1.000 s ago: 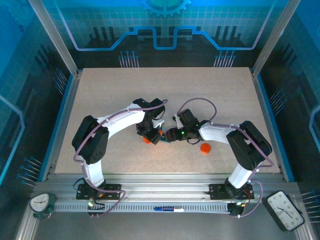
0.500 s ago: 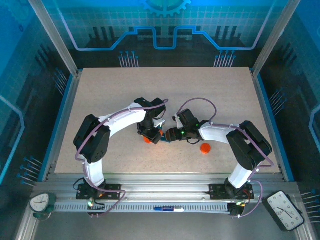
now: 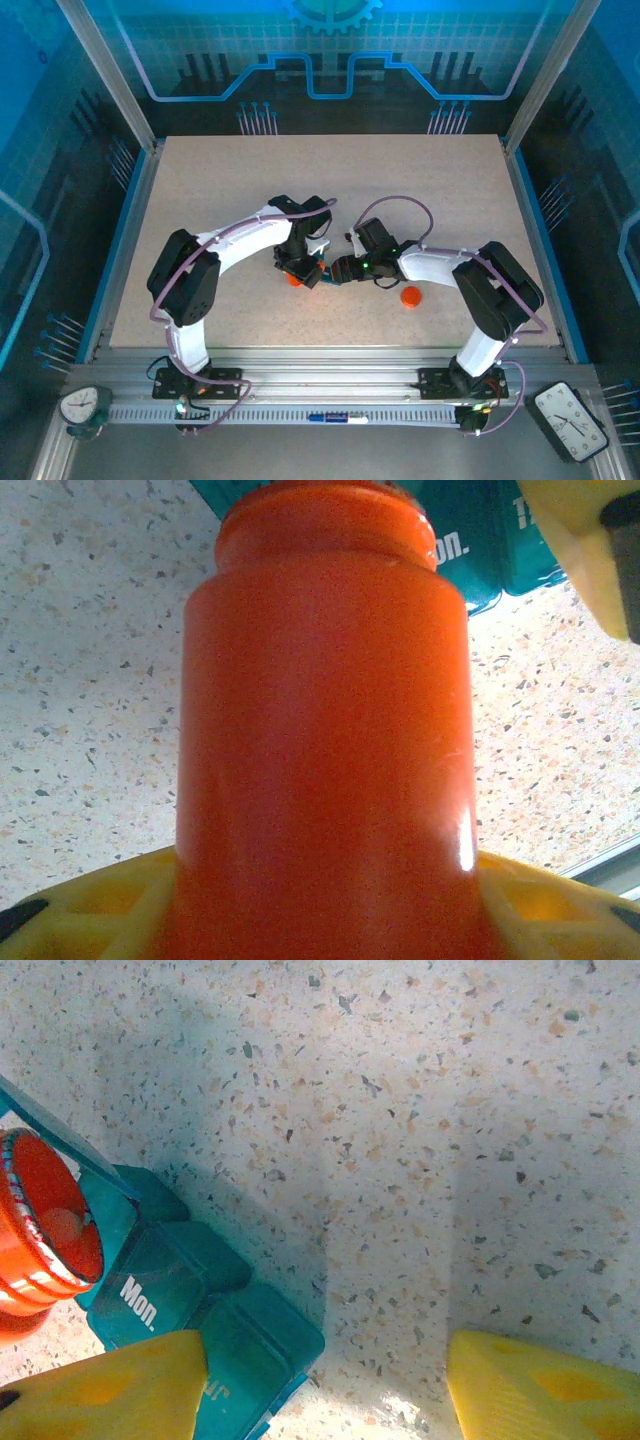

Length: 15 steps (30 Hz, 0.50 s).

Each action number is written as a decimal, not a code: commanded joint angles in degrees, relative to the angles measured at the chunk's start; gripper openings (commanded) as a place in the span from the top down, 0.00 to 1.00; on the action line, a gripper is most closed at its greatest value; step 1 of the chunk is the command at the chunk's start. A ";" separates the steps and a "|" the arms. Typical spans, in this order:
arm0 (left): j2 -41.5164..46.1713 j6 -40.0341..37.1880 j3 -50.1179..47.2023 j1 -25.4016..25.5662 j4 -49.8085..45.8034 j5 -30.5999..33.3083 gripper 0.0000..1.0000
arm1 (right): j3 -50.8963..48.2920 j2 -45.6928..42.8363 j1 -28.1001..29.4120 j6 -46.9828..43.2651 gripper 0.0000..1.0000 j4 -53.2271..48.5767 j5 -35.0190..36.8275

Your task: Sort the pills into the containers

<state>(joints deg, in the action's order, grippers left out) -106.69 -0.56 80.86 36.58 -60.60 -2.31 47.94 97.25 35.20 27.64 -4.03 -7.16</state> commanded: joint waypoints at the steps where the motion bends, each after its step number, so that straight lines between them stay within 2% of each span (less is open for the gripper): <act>1: 2.09 -0.17 0.01 -0.37 -1.47 0.32 1.00 | -2.51 4.21 0.75 0.47 0.34 -2.81 -0.14; 15: 2.78 -0.23 0.70 -0.38 -2.07 -0.01 1.00 | -2.51 4.22 0.76 0.53 0.34 -2.78 -0.05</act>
<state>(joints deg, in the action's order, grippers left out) -106.10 -0.40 80.84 36.58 -60.84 -2.33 47.94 97.32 35.20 27.64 -3.95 -7.22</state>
